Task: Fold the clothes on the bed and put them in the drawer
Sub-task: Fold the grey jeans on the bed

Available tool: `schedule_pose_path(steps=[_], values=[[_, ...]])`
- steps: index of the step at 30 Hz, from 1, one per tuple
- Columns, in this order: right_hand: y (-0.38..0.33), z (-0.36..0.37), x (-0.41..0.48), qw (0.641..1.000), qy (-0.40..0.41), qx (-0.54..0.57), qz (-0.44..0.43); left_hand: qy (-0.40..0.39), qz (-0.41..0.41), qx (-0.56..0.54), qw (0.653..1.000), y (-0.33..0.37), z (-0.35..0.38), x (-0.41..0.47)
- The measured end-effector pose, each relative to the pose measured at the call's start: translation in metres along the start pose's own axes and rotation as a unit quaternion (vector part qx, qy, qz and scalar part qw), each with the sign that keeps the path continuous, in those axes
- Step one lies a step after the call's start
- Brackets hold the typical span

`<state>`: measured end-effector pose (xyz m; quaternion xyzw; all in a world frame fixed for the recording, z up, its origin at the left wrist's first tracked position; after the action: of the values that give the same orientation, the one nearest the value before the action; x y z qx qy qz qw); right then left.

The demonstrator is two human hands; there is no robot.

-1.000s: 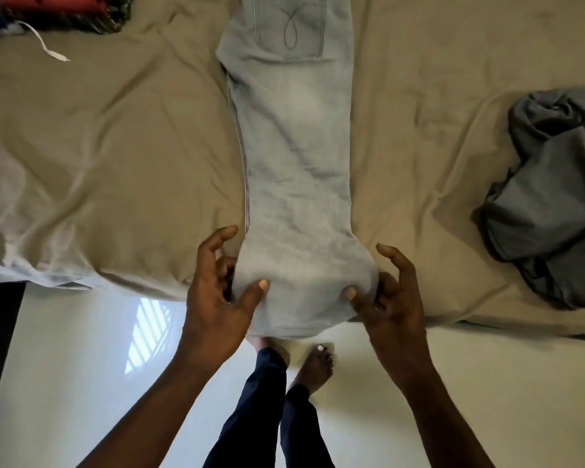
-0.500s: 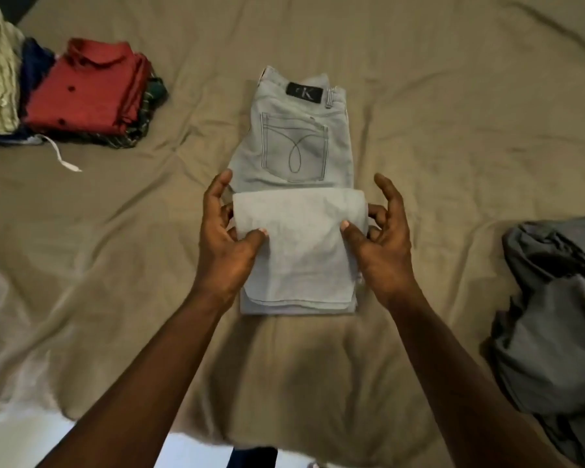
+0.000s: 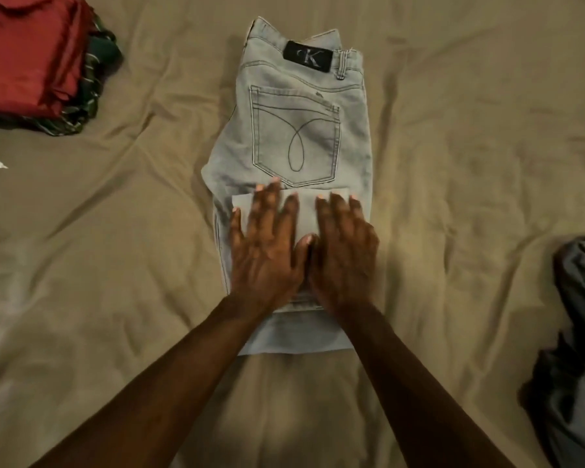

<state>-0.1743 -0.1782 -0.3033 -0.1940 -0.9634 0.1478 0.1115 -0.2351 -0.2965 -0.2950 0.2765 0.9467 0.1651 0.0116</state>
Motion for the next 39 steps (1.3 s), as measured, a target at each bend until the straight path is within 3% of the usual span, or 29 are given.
schedule_pose_path(steps=[3, 6, 7, 9, 11, 14, 17, 19, 21, 23, 26, 27, 29, 31, 33, 34, 36, 37, 39], values=[[0.029, 0.027, 0.002, 0.986, -0.135, -0.06, -0.076, -0.12, 0.07, 0.073, 0.988, -0.023, 0.031, 0.012], [0.037, 0.022, 0.004, 0.984, -0.15, -0.061, -0.069, -0.115, 0.045, 0.08, 0.989, -0.038, 0.027, 0.016], [0.034, 0.015, 0.0, 0.989, -0.14, -0.044, -0.023, -0.094, 0.01, 0.066, 0.993, -0.035, 0.018, 0.01], [0.034, -0.004, -0.019, 0.982, -0.106, 0.012, 0.157, -0.039, -0.137, 0.003, 0.99, -0.037, 0.003, -0.013], [0.033, -0.019, -0.04, 0.941, -0.125, 0.08, 0.303, -0.029, -0.303, -0.11, 0.946, -0.048, -0.006, -0.044], [0.03, -0.031, -0.054, 0.874, -0.199, 0.212, 0.389, -0.112, -0.39, -0.218, 0.888, -0.056, -0.015, -0.069], [0.031, -0.052, -0.042, 0.84, -0.214, 0.313, 0.388, -0.186, -0.367, -0.245, 0.878, -0.05, -0.042, -0.06], [0.031, -0.074, -0.023, 0.82, -0.217, 0.38, 0.37, -0.183, -0.326, -0.298, 0.878, -0.046, -0.075, -0.038], [0.031, -0.096, 0.001, 0.778, -0.212, 0.474, 0.353, -0.162, -0.293, -0.39, 0.858, -0.042, -0.112, -0.008], [0.034, -0.113, 0.029, 0.718, -0.226, 0.561, 0.346, -0.144, -0.281, -0.492, 0.811, -0.04, -0.141, 0.023], [0.042, -0.126, 0.087, 0.59, -0.248, 0.667, 0.382, -0.126, -0.319, -0.585, 0.735, -0.047, -0.157, 0.075], [0.043, -0.127, 0.11, 0.567, -0.246, 0.687, 0.381, -0.126, -0.331, -0.599, 0.718, -0.05, -0.158, 0.095], [0.044, -0.12, 0.158, 0.574, -0.251, 0.692, 0.358, -0.15, -0.323, -0.6, 0.717, -0.06, -0.149, 0.143], [0.043, -0.103, 0.204, 0.615, -0.24, 0.669, 0.342, -0.172, -0.322, -0.587, 0.723, -0.068, -0.132, 0.192], [0.043, -0.076, 0.245, 0.68, -0.23, 0.612, 0.332, -0.173, -0.336, -0.575, 0.726, -0.075, -0.104, 0.231], [0.047, -0.057, 0.262, 0.741, -0.214, 0.551, 0.318, -0.165, -0.336, -0.557, 0.741, -0.077, -0.087, 0.245], [0.055, -0.025, 0.273, 0.888, -0.179, 0.324, 0.274, -0.122, -0.312, -0.471, 0.816, -0.087, -0.053, 0.26], [0.055, -0.009, 0.271, 0.934, -0.167, 0.206, 0.24, -0.103, -0.284, -0.41, 0.861, -0.091, -0.04, 0.262], [0.049, 0.014, 0.252, 0.957, -0.115, 0.108, 0.243, -0.09, -0.217, -0.302, 0.924, -0.087, -0.02, 0.255]])
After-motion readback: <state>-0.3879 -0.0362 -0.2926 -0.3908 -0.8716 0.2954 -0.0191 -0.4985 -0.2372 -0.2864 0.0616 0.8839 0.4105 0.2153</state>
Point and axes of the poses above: each hand's wrist, its own x-axis towards the middle knuckle, its own z-axis out of the palm, y = z × x, the point moved 4 cm from there along x, towards the middle knuckle
